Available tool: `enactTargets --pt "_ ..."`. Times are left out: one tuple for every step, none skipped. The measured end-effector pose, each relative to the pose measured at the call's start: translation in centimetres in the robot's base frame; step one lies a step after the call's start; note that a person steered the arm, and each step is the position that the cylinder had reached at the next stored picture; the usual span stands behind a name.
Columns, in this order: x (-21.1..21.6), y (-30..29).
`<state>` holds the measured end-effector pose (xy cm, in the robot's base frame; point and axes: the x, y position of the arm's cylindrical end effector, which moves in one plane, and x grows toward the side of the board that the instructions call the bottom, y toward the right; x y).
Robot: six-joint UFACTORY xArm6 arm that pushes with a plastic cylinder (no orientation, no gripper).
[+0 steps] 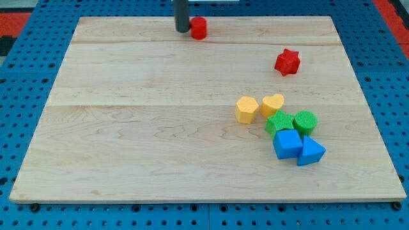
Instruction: Move the red star towards the top
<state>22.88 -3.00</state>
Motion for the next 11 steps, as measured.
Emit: enactTargets --pt "0.7 3.2" --pt "4.8 3.8" --pt "9.3 7.3" --pt "13.0 13.6" --pt "15.1 20.8" --pt "14.6 24.2" --pt "12.9 24.5" --pt "10.6 24.5" --pt "12.2 26.7" --pt "14.3 24.2" --pt "14.0 19.9"
